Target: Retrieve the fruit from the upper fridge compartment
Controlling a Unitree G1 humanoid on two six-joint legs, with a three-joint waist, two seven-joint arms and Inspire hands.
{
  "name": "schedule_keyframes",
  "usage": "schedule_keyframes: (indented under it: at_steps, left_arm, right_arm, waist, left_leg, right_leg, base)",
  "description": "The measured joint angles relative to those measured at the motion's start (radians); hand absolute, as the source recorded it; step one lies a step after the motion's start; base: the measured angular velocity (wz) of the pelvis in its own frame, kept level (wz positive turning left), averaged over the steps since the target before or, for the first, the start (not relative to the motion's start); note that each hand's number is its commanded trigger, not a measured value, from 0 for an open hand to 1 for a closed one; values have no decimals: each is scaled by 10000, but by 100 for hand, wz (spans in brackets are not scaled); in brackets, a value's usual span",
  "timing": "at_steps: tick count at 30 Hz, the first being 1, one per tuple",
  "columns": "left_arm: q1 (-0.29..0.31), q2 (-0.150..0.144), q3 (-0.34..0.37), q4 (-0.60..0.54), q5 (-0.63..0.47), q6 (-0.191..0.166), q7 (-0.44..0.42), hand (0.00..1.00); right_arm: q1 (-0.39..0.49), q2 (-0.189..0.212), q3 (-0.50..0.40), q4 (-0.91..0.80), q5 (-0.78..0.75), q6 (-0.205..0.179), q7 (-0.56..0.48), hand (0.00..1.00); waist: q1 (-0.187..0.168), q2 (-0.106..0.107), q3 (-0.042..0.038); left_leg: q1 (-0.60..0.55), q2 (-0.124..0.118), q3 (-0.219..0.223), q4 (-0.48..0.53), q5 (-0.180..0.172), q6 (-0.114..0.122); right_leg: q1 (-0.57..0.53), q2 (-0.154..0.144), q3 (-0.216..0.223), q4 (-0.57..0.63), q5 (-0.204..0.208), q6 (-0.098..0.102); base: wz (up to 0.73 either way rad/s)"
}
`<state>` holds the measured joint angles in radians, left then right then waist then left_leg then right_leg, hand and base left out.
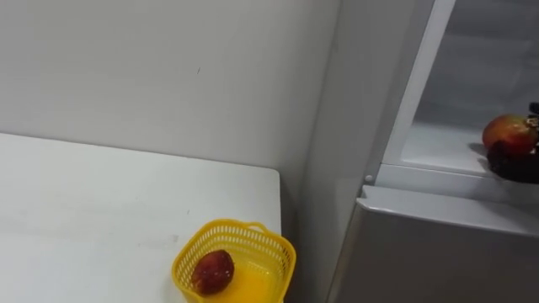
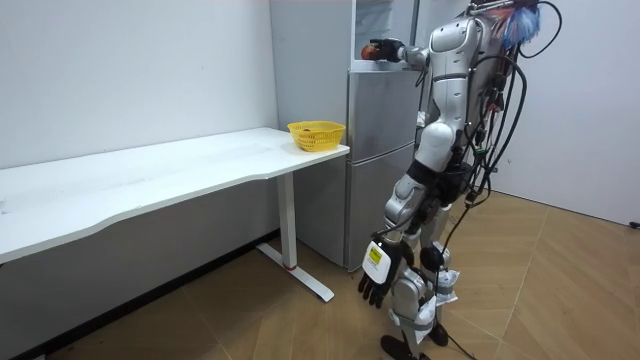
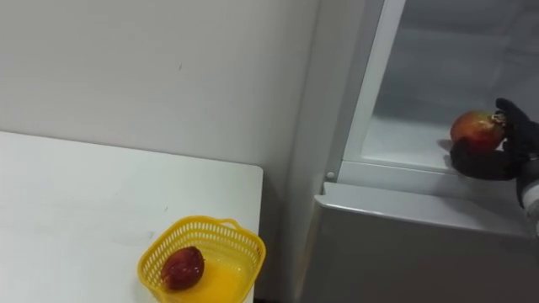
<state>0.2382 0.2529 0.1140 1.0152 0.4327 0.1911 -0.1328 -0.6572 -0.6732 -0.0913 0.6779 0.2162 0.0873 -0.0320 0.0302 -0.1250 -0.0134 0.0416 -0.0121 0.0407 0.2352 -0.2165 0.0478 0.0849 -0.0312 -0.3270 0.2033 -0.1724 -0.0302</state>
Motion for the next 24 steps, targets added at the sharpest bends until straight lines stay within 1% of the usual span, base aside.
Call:
schedule_keyframes:
  at_steps: [1, 3, 9, 14, 15, 16, 17, 21, 24]
  left_arm:
    - [0, 2, 1, 0, -70, 1, 6, 0]
    - [-23, 1, -1, 0, -90, 6, 9, 0]
    - [-35, 2, -4, 0, -98, 29, 85, 0]
    - [-55, 3, -4, 0, -100, 49, 144, 0]
    - [-54, 3, -5, 0, -100, 58, 153, 0]
    - [-52, 2, -6, 1, -101, 59, 153, 0]
    - [-52, 1, -9, 1, -101, 60, 154, 0]
    - [-58, 3, -5, 1, -101, 61, 169, 0]
    - [-68, 3, -5, 0, -101, 63, 169, 0]
  right_arm:
    - [0, -12, 0, 13, 5, 7, 30, 100]
    - [0, -13, 3, 83, 51, 9, 222, 100]
    - [-2, -193, -4, 83, 57, -14, 204, 100]
    - [-96, -265, -22, 85, 56, -38, 97, 100]
    - [-108, -265, -12, 85, 57, -40, 109, 94]
    - [-109, -265, -13, 85, 58, -42, 109, 83]
    - [-109, -265, -9, 85, 58, -39, 120, 0]
    - [-108, -265, 15, 97, 54, -21, 181, 0]
    - [-108, -265, 15, 123, 54, -21, 266, 0]
  waist:
    - [-1, 1, 1]
    - [-3, 0, 0]
    - [8, -16, -5]
    - [41, -24, 3]
    - [43, -35, 9]
    - [44, -40, 12]
    - [47, -57, 15]
    - [46, -125, 55]
    - [25, -146, 61]
  left_leg:
    - [5, 0, 7, -1, 0, 0]
    - [17, 0, 33, -1, 0, 1]
    - [37, 0, 45, -4, 1, 3]
    - [40, 2, 43, -21, 2, 3]
    - [40, 4, 42, -28, 2, 3]
    - [40, 4, 41, -32, 2, 3]
    - [46, 4, 41, -46, 2, 3]
    - [49, 4, 44, -66, 2, 3]
    - [47, 4, 50, -70, 1, 5]
  right_leg:
    - [1, -1, 3, 2, 0, 0]
    - [2, -6, 14, 10, 0, 0]
    - [13, -7, 15, 11, 0, 0]
    - [14, -4, 10, 3, 0, 0]
    - [14, -1, 9, -1, 0, 0]
    - [14, -1, 7, -2, 0, 0]
    - [14, 0, 8, -6, 0, 0]
    - [7, -1, 8, -11, 0, 0]
    - [1, -2, 11, -10, 0, 0]
  base:
    - [-3]
    - [-2]
    - [0]
    - [0]
    - [0]
    - [0]
    - [0]
    - [0]
    - [0]
